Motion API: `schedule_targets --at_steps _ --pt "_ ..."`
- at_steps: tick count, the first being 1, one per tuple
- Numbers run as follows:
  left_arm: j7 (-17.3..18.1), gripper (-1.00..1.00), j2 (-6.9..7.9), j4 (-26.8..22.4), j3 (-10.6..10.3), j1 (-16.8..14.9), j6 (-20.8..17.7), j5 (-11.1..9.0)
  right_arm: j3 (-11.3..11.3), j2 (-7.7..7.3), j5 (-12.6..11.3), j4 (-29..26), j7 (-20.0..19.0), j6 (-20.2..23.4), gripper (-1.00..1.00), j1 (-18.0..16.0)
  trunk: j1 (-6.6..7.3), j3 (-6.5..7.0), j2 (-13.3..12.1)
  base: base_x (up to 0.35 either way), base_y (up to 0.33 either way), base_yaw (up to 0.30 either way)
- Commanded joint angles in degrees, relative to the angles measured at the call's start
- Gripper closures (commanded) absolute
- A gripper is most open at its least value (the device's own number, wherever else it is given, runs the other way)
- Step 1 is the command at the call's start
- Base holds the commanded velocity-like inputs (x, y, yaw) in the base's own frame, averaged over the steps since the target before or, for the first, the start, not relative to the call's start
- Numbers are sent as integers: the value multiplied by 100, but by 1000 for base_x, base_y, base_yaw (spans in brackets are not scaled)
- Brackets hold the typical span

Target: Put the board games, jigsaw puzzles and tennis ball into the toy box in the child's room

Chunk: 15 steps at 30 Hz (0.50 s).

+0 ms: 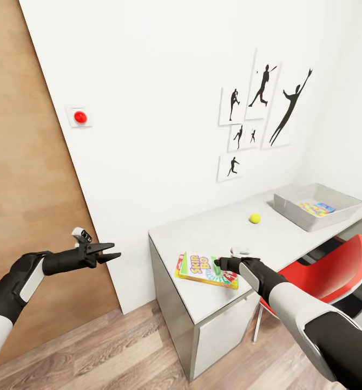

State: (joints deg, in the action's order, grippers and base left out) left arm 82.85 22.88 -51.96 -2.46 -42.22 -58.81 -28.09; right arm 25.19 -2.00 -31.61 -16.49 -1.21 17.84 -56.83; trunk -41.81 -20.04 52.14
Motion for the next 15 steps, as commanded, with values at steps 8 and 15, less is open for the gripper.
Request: schedule_targets --at_steps 8,15 --pt "12 -100 -129 2 -15 -3 -58 -13 5 -149 -11 -35 -6 26 -100 4 -1 -7 5 0 -32 0" --pt "12 -100 -142 2 -10 -5 -52 -13 3 -169 -11 -38 -8 26 -100 5 -1 -7 5 0 -41 0"
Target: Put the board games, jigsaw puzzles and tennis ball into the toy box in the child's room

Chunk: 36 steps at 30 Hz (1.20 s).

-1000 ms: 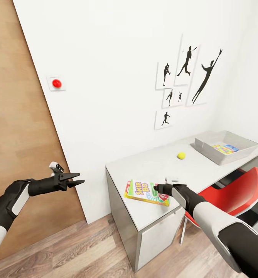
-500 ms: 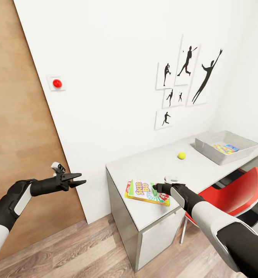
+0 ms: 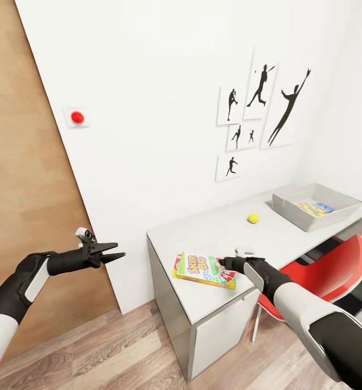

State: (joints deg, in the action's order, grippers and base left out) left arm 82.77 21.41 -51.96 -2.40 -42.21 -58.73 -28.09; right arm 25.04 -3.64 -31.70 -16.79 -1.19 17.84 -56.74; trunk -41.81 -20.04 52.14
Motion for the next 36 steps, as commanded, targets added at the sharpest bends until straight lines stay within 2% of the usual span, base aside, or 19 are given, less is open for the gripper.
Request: schedule_targets --at_steps 1,10,36 --pt "20 -100 5 1 -19 -6 -60 -13 18 -7 -3 -9 -9 26 -100 -3 -1 -7 5 0 -109 0" --pt "20 -100 4 -3 -13 -1 -59 -13 25 -8 -3 -9 -8 26 -100 -3 -1 -7 5 0 -92 0" --pt "20 -100 4 1 -4 -6 -59 -13 24 0 -18 21 -12 23 -100 -3 -1 -7 5 0 -3 0"
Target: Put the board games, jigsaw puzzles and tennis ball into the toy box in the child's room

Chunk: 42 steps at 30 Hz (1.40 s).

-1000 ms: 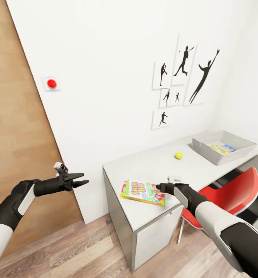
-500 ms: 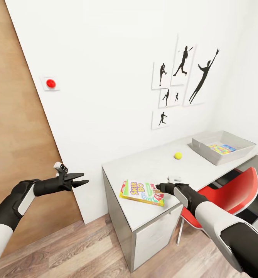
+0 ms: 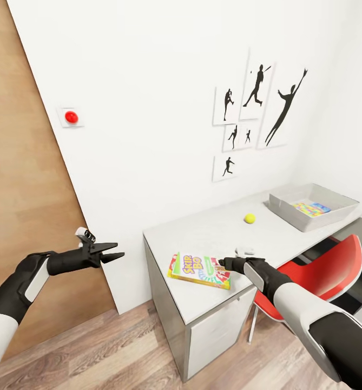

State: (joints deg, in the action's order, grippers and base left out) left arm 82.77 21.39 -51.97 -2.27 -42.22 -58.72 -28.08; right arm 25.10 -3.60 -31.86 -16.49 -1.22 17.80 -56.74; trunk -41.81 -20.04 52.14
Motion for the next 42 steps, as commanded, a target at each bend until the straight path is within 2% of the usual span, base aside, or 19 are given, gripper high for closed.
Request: schedule_targets --at_steps 1,8,28,42 --pt "20 -100 6 2 -17 -5 -60 -13 19 -4 -3 -7 -11 27 -100 -4 -1 -7 5 0 0 0" --pt "20 -100 6 2 -23 -5 -60 -13 21 -8 -5 -6 -18 37 -100 -4 -1 -31 5 0 0 0" --pt "27 -100 6 2 -6 0 -60 -13 21 -1 -3 -9 -19 32 -100 -4 -1 -210 5 0 23 0" --pt "21 -100 6 0 -3 -4 -60 -13 21 -2 4 -16 -19 4 -100 -4 -1 -223 5 0 40 0"
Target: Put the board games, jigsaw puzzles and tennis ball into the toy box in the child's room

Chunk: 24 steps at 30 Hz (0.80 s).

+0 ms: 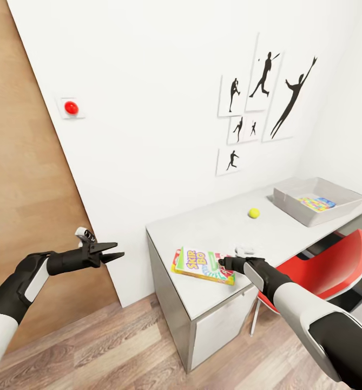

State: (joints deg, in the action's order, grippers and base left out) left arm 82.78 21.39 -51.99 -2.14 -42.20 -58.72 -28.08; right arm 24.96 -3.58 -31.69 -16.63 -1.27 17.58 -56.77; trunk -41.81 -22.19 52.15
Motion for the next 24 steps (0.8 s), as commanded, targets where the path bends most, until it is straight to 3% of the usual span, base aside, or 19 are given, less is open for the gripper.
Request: schedule_targets --at_steps 1,16,24 --pt "20 -100 6 3 -17 -4 -60 -13 35 -3 -12 -4 -15 26 -100 -1 -1 -8 4 0 7 0" --pt "19 -100 6 3 -31 -6 -60 -13 37 -2 -12 -4 -14 26 -100 -1 -1 -8 4 -1 39 0" --pt "19 -100 6 4 -27 -5 -60 -13 43 1 -11 -7 -14 29 -100 -1 -1 -8 4 -103 42 0"
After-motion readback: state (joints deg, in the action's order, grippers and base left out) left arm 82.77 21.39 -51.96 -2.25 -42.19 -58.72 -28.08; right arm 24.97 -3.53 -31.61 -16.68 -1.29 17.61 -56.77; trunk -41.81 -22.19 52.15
